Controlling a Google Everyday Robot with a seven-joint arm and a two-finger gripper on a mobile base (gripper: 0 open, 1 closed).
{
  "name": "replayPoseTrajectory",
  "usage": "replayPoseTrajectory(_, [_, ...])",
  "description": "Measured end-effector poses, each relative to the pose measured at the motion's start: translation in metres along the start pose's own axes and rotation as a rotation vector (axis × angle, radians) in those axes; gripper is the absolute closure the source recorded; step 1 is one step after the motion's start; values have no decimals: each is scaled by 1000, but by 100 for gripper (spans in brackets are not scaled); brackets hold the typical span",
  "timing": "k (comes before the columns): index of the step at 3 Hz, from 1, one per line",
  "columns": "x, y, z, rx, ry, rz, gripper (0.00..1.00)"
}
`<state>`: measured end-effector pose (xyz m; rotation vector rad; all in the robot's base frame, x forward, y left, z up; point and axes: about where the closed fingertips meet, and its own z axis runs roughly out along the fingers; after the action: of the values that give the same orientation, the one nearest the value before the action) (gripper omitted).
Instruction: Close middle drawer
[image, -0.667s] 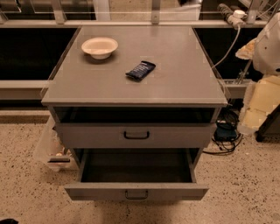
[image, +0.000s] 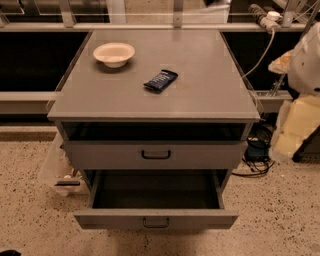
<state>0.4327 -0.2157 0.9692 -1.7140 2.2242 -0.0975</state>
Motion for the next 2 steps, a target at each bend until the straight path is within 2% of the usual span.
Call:
replayPoseTrajectory(1, [-16, 47, 10, 17, -111, 6, 0])
replayPoseTrajectory(2, [-43, 99, 33, 38, -233, -22, 0])
